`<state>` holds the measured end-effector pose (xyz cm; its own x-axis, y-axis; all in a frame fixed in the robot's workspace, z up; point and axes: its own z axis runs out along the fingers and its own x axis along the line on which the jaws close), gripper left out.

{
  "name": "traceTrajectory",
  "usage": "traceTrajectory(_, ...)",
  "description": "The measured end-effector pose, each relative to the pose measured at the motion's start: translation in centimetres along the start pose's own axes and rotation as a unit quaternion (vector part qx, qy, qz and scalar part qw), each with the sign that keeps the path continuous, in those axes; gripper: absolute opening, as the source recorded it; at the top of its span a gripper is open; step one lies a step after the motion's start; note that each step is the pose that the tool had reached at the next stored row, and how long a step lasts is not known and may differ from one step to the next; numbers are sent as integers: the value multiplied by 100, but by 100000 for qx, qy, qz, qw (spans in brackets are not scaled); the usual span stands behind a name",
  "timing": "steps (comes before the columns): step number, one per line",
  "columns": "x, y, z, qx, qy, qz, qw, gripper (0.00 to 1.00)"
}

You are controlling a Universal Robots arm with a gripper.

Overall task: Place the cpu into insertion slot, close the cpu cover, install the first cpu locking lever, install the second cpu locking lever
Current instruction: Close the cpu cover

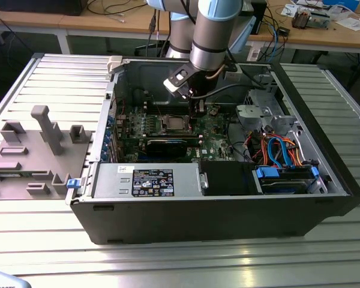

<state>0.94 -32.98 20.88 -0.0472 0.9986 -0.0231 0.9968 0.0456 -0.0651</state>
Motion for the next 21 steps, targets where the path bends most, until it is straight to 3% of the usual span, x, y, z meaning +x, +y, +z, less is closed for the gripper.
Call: traceTrajectory(21, 1, 2, 36, 0, 1, 0, 100000, 11)
